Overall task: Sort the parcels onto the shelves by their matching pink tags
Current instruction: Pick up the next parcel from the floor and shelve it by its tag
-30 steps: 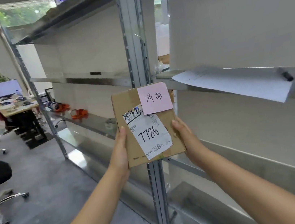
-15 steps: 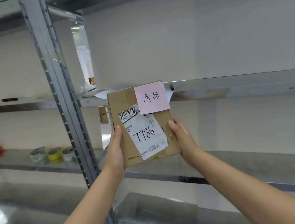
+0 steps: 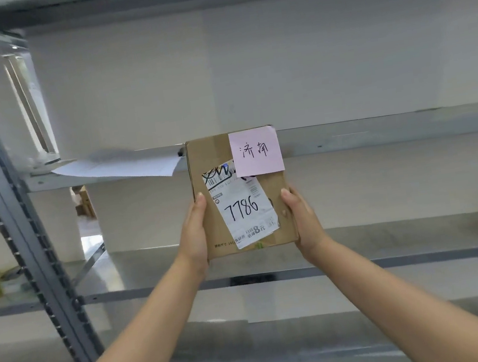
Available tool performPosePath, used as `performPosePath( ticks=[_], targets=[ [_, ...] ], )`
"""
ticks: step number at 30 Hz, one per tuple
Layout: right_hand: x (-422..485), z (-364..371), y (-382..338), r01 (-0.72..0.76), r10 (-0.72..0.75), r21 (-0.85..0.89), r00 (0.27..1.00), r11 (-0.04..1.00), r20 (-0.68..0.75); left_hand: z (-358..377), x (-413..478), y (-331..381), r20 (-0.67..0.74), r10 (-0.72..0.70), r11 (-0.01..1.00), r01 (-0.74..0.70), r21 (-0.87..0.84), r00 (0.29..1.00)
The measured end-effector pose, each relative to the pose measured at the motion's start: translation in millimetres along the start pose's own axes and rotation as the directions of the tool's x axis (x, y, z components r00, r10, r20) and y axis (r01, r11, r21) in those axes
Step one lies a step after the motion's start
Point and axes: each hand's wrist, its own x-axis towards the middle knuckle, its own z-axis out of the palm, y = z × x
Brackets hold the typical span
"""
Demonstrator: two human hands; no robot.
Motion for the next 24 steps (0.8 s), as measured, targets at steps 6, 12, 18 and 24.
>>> performPosePath(
  ticks=[6,12,18,24],
  targets=[
    [-28.3,-67.0,-29.1,0.052,-0.055,-0.027,0.988,0.998,-0.144,68.8,-8.3,-20.0,0.122,-0.038,0.998,0.043,-0.041,0.992],
    [-46.3,-120.3,-57.2,0.111,-0.124,-0.06,0.941,0.992,-0.316,131.7,-1.7,-34.1,0.284,-0.066,0.993,0.092,-0.079,0.957],
    [-59.7,-163.0,-76.8,0.148,-0.192,-0.135,0.88,0.98,-0.434,190.9,18.2,-45.6,0.466,-0.094,0.986,0.147,-0.079,0.88],
    [-67.6,-193.0,-91.1,0.149,-0.25,-0.229,0.813,0.962,-0.526,234.8,33.1,-57.9,0.595,-0.099,0.98,0.181,-0.08,0.797]
  ],
)
